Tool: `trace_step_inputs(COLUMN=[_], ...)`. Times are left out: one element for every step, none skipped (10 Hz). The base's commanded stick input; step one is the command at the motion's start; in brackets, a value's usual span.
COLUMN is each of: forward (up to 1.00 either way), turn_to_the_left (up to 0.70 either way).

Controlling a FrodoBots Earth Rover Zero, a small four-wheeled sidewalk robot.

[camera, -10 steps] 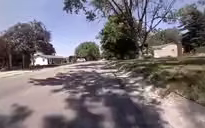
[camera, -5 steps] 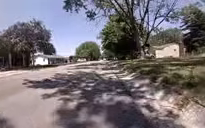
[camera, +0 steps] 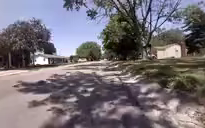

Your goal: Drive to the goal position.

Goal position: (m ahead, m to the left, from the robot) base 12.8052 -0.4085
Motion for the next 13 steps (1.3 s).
trace_step_inputs(forward=[0.70, 0.70, 0.70, 0.70, 0.70, 0.70, 0.70, 0.70, 0.70, 0.70, 0.70, 0.70, 0.70], turn_to_the_left=[0.00, 0.00, 0.00, 0.00, 0.00, 0.00, 0.00, 0.00, 0.00, -0.34, -0.28, -0.20, -0.13])
